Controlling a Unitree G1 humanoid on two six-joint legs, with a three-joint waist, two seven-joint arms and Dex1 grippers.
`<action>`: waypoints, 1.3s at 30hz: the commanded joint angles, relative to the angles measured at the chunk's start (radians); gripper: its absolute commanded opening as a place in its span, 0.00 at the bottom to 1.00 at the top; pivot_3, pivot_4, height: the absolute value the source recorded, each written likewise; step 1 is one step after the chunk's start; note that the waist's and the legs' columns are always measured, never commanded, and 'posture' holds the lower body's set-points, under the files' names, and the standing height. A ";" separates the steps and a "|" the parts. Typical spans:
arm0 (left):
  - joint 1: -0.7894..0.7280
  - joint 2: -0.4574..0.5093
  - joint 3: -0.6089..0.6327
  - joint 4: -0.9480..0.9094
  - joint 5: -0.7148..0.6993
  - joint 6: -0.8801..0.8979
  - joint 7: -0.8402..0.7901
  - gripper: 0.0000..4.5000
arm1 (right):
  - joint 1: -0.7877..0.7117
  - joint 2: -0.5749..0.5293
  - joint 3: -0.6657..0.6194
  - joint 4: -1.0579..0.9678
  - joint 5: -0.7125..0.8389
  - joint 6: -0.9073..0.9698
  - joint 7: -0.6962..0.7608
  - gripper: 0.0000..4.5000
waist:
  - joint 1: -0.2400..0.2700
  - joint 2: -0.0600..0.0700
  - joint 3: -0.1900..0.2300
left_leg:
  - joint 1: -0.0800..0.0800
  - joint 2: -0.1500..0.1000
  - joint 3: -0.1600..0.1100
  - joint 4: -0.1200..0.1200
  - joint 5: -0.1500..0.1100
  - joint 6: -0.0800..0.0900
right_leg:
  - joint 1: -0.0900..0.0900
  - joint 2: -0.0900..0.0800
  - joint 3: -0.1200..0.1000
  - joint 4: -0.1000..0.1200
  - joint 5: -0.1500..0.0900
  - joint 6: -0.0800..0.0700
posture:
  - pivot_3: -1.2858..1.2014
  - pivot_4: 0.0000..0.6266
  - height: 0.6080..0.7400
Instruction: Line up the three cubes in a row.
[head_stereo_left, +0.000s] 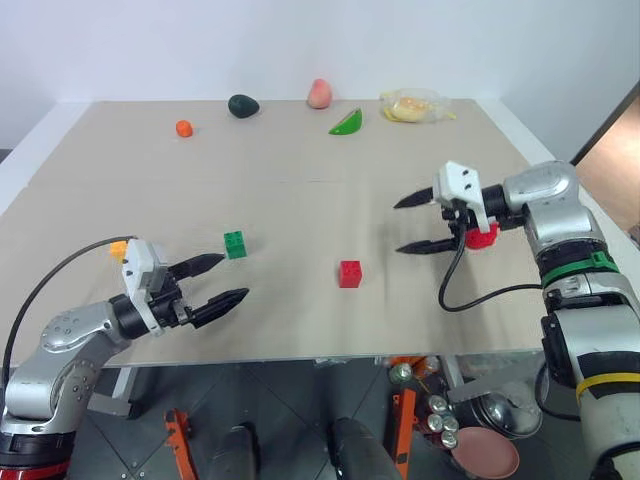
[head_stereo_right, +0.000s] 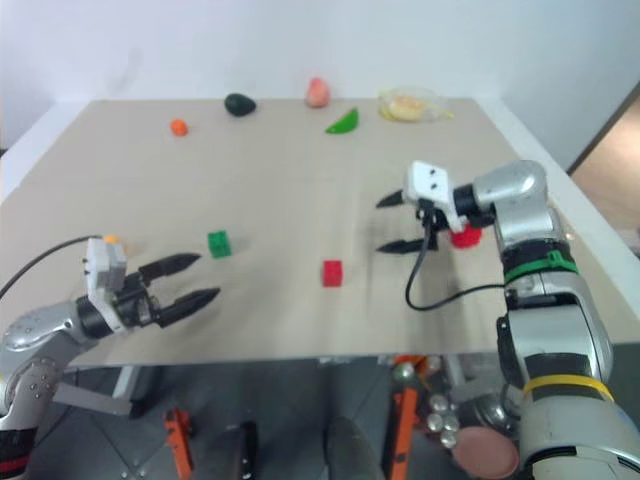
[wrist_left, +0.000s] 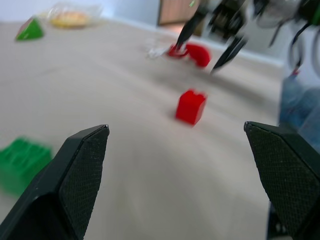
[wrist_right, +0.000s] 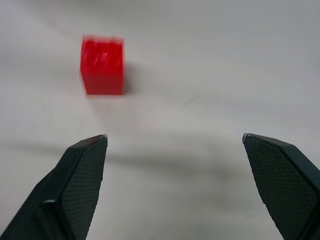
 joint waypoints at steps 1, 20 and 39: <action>-0.034 0.011 0.005 0.082 0.097 -0.040 0.066 1.00 | 0.024 0.069 -0.133 -0.251 0.185 0.223 -0.093 1.00 | 0.000 0.000 0.000 | 0.000 0.000 0.000 0.000 0.000 0.000 | 0.000 0.000 0.000 0.000 0.000 0.000 | 0.52 0.24 1.00; -0.398 0.000 -0.121 0.686 0.349 -0.328 -0.075 1.00 | 0.456 0.130 -0.204 -1.062 0.461 0.762 -0.460 1.00 | 0.022 0.000 0.000 | -0.002 0.000 -0.003 0.001 -0.001 -0.002 | 0.000 0.000 -0.003 0.001 -0.001 0.000 | 0.52 0.24 1.00; -0.721 -0.062 -0.188 1.194 0.467 -0.462 -0.271 1.00 | 0.584 0.052 -0.237 -1.261 0.613 0.882 -0.532 1.00 | 0.019 -0.001 -0.001 | -0.004 0.000 -0.005 0.001 -0.001 -0.001 | 0.000 0.001 -0.004 0.001 -0.002 0.003 | 0.52 0.24 1.00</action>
